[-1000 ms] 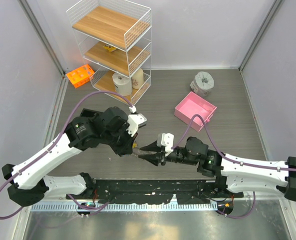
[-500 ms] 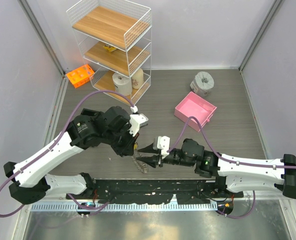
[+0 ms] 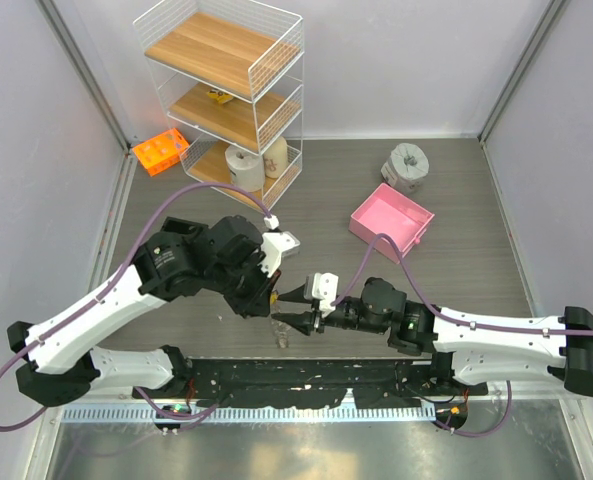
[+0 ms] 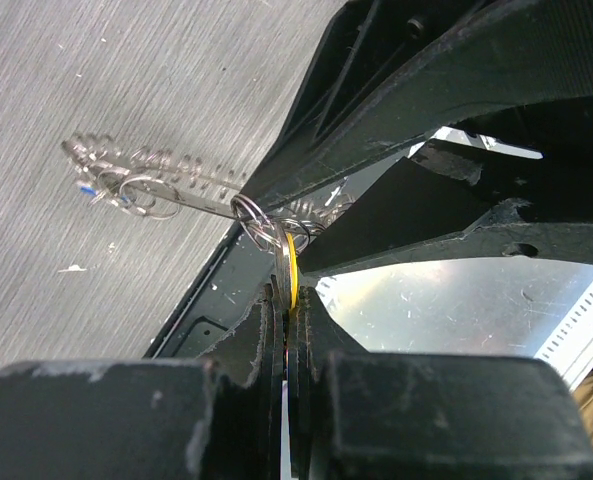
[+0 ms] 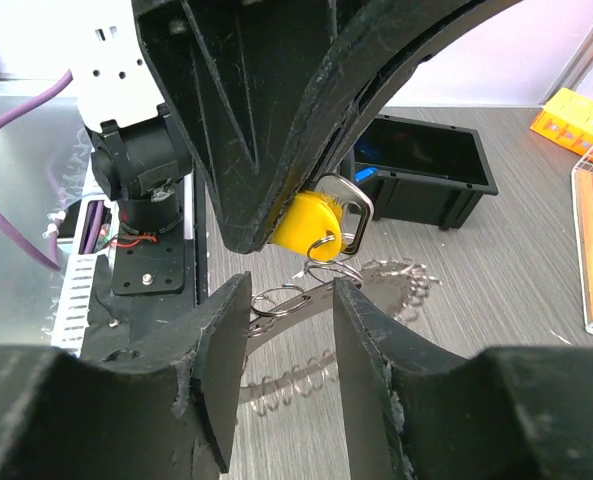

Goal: Remove the keys from the keyring

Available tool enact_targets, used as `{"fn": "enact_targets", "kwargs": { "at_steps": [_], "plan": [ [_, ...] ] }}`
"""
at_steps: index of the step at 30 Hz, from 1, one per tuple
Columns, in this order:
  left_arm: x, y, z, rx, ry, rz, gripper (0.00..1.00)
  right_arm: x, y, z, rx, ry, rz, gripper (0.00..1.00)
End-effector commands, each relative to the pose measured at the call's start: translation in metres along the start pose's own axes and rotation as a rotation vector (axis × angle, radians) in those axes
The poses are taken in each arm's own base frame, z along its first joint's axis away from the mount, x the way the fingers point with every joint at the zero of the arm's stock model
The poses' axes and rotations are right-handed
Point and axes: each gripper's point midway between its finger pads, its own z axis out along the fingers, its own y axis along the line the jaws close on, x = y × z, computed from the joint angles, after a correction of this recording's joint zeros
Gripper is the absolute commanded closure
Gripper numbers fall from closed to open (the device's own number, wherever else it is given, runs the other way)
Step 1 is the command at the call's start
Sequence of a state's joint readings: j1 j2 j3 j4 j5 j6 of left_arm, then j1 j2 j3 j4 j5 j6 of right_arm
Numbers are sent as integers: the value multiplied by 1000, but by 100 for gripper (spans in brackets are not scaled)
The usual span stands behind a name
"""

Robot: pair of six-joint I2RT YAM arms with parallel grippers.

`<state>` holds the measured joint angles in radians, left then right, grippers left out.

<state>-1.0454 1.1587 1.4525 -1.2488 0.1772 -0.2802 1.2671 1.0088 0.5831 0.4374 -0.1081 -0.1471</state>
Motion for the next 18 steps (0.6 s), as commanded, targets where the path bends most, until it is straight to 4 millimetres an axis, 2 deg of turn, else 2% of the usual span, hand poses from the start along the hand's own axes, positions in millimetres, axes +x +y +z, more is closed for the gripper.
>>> {"fn": "enact_targets", "kwargs": {
  "at_steps": [1, 8, 13, 18],
  "plan": [
    [-8, -14, -14, 54, -54, 4, 100, -27, -9, 4, 37, -70, -37, 55],
    [-5, -21, -12, 97, -58, -4, 100, -34, -4, 5, 10, -102, -37, 55],
    [-4, -26, -12, 128, -63, -5, 100, -36, -5, 8, 15, -103, -34, 61],
    [-3, -28, -11, 140, -67, -16, 100, -39, -6, 9, 20, -113, -27, 63]
  ]
}}
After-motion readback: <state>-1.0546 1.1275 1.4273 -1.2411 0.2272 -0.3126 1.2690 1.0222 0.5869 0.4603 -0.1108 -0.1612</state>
